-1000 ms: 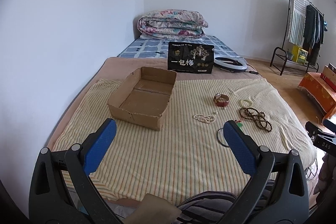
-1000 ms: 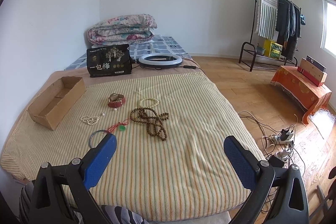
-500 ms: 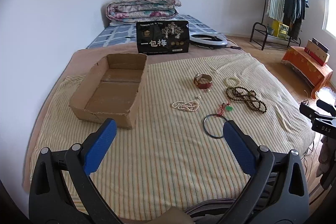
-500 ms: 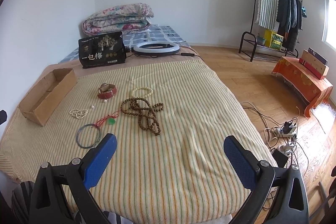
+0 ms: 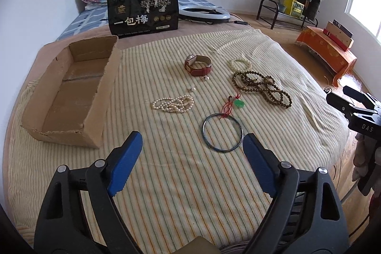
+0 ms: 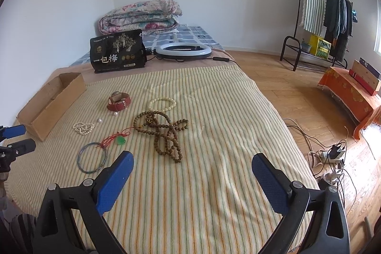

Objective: Organize jewelry
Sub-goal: 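Move left tool toward blue bangle while right tool approaches brown wooden beads, then grasp the blue bangle with left tool while right tool grasps the wooden bead strand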

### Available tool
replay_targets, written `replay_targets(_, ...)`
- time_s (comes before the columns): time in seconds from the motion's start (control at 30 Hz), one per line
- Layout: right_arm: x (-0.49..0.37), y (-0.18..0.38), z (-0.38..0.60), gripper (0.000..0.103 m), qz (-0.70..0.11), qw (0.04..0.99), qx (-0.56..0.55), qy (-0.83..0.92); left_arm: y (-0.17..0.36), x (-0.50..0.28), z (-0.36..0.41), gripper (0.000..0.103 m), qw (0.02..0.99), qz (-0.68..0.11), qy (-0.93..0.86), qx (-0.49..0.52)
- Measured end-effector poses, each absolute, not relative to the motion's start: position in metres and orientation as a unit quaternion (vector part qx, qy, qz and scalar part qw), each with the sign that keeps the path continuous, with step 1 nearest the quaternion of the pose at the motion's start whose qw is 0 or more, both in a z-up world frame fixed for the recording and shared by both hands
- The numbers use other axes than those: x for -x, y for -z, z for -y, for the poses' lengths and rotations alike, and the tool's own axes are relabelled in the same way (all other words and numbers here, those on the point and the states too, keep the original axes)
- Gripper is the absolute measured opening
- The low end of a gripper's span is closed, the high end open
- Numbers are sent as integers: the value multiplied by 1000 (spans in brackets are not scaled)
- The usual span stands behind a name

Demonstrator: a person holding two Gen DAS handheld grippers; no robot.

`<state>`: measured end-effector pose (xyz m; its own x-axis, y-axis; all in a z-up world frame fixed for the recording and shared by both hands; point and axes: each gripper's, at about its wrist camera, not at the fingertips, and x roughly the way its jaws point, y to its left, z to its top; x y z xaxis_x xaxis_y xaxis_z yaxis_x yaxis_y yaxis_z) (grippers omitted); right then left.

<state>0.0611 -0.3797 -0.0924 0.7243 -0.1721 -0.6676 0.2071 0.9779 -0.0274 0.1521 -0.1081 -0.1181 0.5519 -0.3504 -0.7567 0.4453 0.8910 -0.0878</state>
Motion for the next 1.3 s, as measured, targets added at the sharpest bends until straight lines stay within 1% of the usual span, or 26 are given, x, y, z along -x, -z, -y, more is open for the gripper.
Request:
replay_targets(0.33, -88, 115, 394, 100, -383, 919, -41, 89, 167, -186, 146, 90, 832, -487, 258, -63)
replay_targets(0.57, -113, 135, 395, 100, -415, 908, -9, 51, 191, -195, 167, 90, 812, -513, 271, -70)
replay_targets(1.1, -158, 164, 385, 100, -450, 893, -5, 1, 207, -199, 195, 90, 825, -500, 233, -126)
replay_targets(1.3, -182, 171, 376, 99, -457, 889, 1, -8, 210, -202, 195, 90, 832, -490, 232, -119)
